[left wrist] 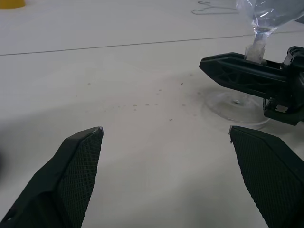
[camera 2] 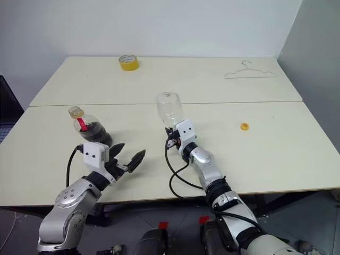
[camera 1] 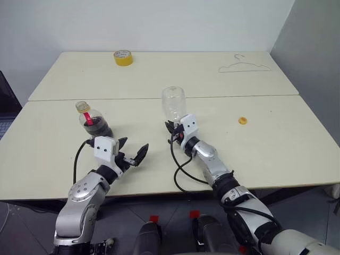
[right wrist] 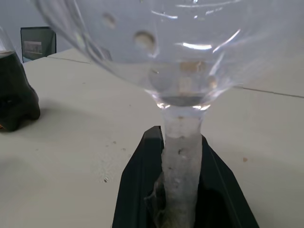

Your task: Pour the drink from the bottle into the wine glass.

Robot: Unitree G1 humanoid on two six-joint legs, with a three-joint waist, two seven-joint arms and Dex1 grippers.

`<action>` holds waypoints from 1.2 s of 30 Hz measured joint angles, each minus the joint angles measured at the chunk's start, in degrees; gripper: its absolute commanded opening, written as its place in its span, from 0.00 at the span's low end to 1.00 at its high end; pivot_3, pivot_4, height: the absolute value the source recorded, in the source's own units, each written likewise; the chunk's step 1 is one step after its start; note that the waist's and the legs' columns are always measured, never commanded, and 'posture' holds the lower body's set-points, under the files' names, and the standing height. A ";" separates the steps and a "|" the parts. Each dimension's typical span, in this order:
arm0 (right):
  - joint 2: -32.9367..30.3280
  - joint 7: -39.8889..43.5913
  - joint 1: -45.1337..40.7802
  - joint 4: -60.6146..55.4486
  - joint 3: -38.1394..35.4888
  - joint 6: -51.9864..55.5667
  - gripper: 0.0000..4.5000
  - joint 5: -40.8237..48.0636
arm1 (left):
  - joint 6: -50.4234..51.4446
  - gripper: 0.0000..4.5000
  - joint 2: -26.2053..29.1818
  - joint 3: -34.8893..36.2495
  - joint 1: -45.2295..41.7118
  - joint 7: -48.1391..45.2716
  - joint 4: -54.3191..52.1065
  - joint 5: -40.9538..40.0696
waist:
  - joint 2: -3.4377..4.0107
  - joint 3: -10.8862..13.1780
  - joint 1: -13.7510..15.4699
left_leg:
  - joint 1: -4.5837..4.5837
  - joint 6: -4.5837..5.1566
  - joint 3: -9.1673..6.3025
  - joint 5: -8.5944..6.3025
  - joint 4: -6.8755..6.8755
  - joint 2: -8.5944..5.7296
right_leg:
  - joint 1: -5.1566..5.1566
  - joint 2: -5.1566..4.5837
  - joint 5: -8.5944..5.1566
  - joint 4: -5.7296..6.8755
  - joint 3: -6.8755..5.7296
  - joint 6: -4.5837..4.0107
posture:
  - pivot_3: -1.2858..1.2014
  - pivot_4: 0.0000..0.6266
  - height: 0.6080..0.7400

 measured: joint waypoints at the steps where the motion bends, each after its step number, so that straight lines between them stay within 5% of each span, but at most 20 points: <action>1: 0.00 -0.14 0.31 0.34 0.75 -0.40 0.04 -1.15 | 0.00 1.00 0.05 0.00 0.00 -0.01 0.00 0.02 | 0.00 0.00 0.00 | 0.00 0.00 0.01 0.00 -0.01 0.00 | -0.02 0.00 0.00 0.00 0.00 -0.01 | 0.52 0.24 1.00; 15: 0.01 -3.85 1.25 4.14 2.66 -6.89 0.04 -6.10 | 0.00 1.00 0.21 -0.05 0.00 -0.07 0.00 0.36 | -0.05 -0.07 0.00 | 0.12 0.00 -0.01 0.00 0.01 0.00 | 0.12 -0.01 -0.01 0.01 0.00 -0.02 | 0.52 0.24 1.00; 27: 0.01 -2.22 1.16 6.08 -0.11 -4.34 0.99 -5.30 | 0.00 1.00 0.56 -0.05 -0.02 -0.29 0.06 0.66 | -0.12 -0.13 -0.12 | 0.66 -0.01 -0.12 -0.01 0.01 0.06 | 0.80 -0.06 -0.05 -0.33 -0.06 -0.07 | 0.52 0.24 1.00; 36: -0.01 -2.10 1.16 5.95 -0.21 -4.36 1.00 -5.31 | 0.00 1.00 0.82 -0.04 -0.05 -0.57 0.06 0.75 | -0.10 -0.14 -0.14 | 0.61 -0.01 -0.01 -0.01 -0.02 0.30 | 0.93 -0.11 -0.05 -0.88 -0.08 -0.07 | 0.52 0.24 1.00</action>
